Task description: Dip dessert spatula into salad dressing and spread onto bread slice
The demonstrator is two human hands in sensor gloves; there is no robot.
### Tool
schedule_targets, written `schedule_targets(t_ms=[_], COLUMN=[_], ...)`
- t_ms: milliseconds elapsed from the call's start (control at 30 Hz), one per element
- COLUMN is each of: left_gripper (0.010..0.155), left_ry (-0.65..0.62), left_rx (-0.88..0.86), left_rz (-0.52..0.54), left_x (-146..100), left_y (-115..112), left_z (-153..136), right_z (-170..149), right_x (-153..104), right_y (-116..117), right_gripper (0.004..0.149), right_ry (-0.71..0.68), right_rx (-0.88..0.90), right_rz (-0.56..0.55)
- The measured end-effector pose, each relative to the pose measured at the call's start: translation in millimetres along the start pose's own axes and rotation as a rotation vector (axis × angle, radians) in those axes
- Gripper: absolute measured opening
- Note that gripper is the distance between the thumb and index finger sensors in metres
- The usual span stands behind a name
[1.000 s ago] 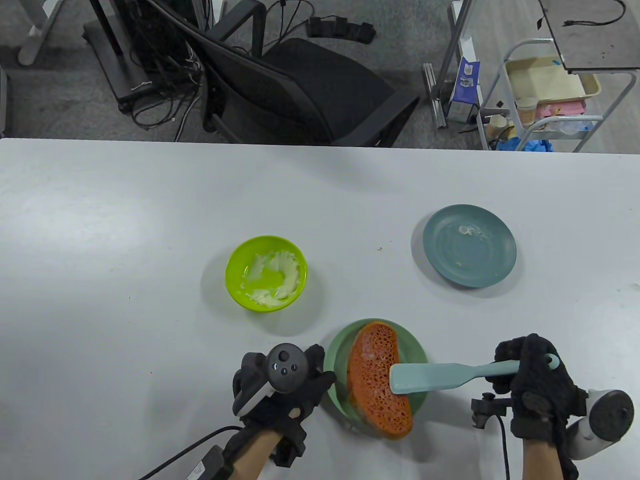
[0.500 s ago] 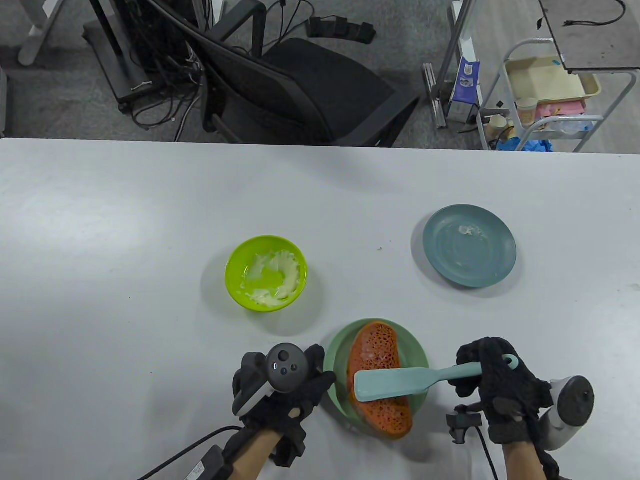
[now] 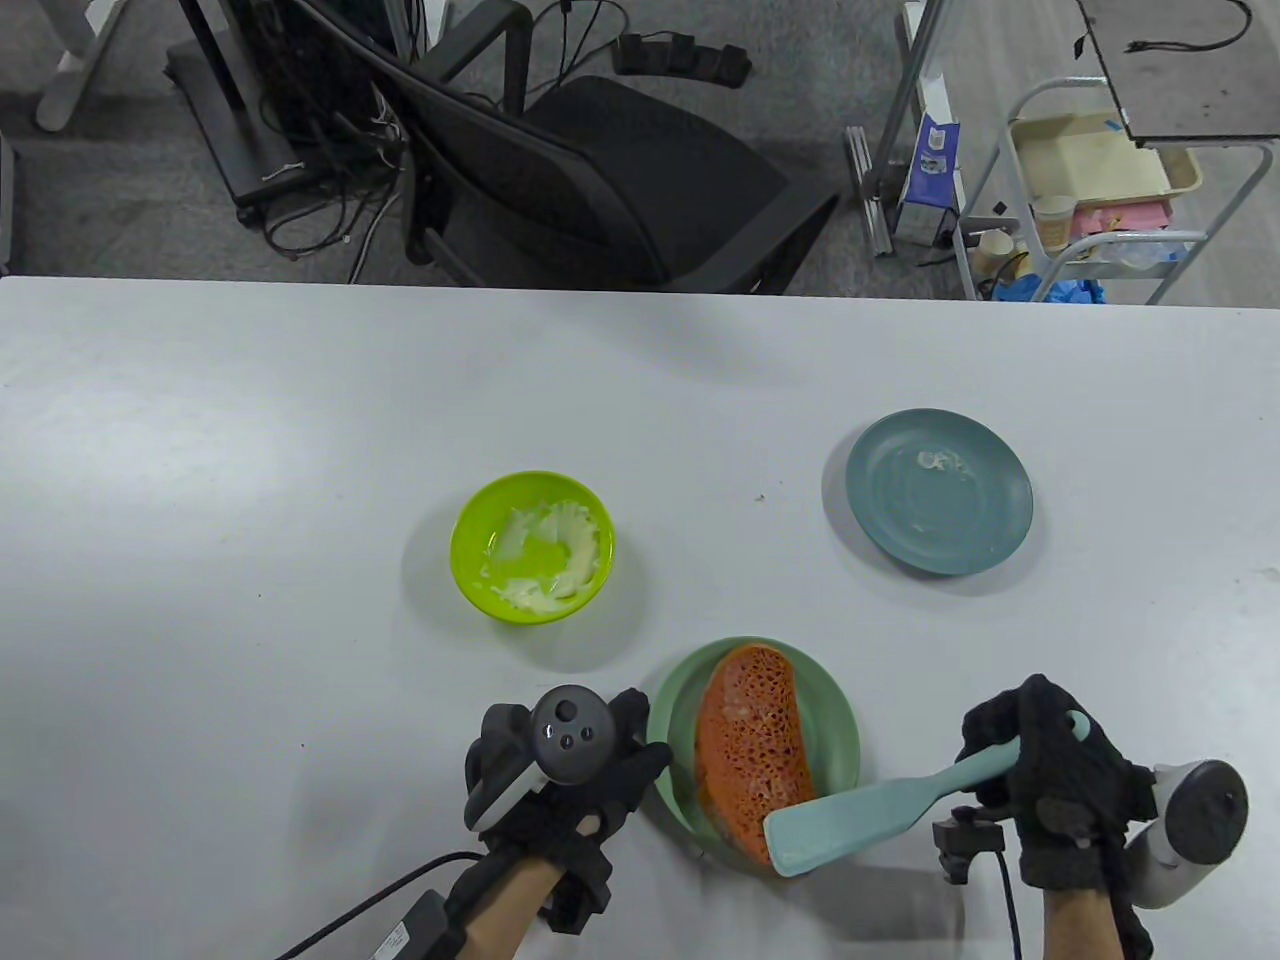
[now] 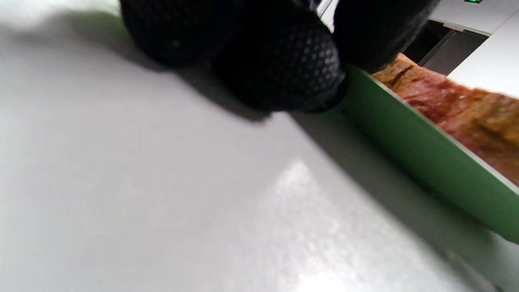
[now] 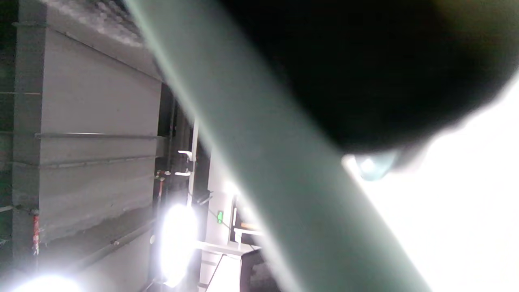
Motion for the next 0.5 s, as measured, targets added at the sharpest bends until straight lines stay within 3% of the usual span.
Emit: schedule_targets(t_ms=[233,500], left_gripper=[0.064,0.064], left_ry=[0.000,0.001], left_rx=[-0.008,-0.005], left_rz=[-0.007,-0.005], left_x=[0,0], left_y=[0,0], left_z=[0,0], right_z=[5,-9], right_x=[0,0], right_y=[-17,-4], right_gripper=[0.044,0.049], right_ry=[-0.017,0.038], right_rx=[-0.009,0.070], right_rz=[-0.067,-0.039])
Point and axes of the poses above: the tracker on the back of each hand, its own z axis roughly to the thumb side, its own x axis roughly from the wrist to the fingertips, y = z × x, the point moved 1 cm from there along x, roughly from the wrist to the fingertips, and after that the axes turned 6 degrees about y, right-handed, at the moved point
